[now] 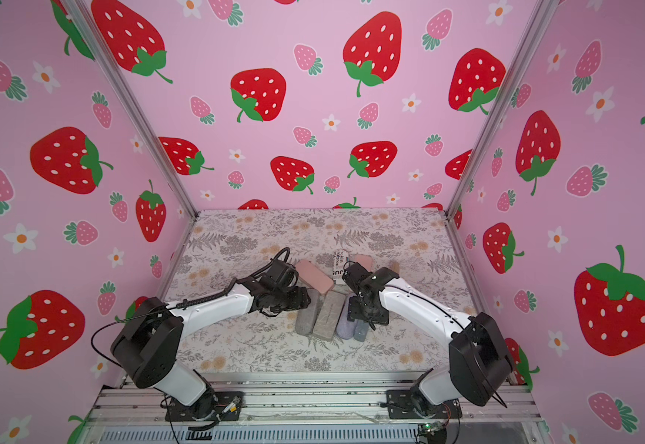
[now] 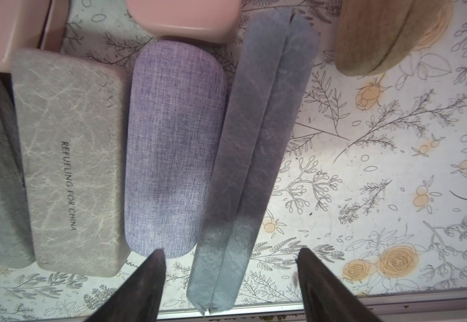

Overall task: Close the glasses case
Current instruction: Adjust the glasses case at the center of the board.

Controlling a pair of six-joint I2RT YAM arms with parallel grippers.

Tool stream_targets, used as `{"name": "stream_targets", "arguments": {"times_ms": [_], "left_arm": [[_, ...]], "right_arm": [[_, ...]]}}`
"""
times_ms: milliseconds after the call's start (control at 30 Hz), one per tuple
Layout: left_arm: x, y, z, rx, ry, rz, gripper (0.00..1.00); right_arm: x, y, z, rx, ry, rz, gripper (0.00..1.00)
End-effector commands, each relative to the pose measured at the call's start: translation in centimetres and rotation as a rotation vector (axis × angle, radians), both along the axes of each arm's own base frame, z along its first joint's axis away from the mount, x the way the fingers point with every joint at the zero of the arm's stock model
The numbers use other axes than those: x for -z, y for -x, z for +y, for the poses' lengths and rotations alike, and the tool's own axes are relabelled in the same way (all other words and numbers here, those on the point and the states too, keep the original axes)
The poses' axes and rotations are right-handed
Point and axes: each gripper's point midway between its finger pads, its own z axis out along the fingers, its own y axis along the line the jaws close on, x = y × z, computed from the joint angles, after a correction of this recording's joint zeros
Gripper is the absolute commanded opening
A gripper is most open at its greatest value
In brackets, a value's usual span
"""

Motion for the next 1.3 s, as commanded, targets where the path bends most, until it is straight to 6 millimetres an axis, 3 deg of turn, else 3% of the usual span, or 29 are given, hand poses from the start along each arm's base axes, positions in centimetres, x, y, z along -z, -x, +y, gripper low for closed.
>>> {"name": "stream_targets", "arguments": {"times_ms": [0,233,567,700,800,1000,1267], "left_arm": [[-1.0,-0.5,-0.5,0.014,-0.018,-0.021,0.85],[0.3,0.1,-1.7,0.091,-0.063,0.013,0.91],[2.3,0.6,-2.6,0.146,-0.126,0.055,0.91],[2.8,0.6,-2.2,0.126,-0.146,0.061,0.86],[3.3,0.7,-1.7,0.102,-0.162,0.068,0.71],[4.3,1.7,-0.8,0.054,-0.153,0.089,0.70],[5.0,3.6,-0.1,0.034,-0.146,0.108,0.70]], "right_arm": [[0.2,0.2,0.0,0.016,-0.015,0.012,0.75],[-0.4,0.2,0.2,0.017,-0.052,-0.020,0.75],[-0.6,0.5,0.3,0.006,-0.052,-0.004,0.75],[-0.7,0.4,0.5,0.005,-0.062,-0.009,0.75],[-1.3,0.2,0.9,-0.008,-0.074,-0.021,0.75],[-2.1,-0.1,2.5,-0.040,-0.093,-0.033,0.75],[-1.2,-0.8,6.9,-0.085,-0.108,-0.025,0.75]]}}
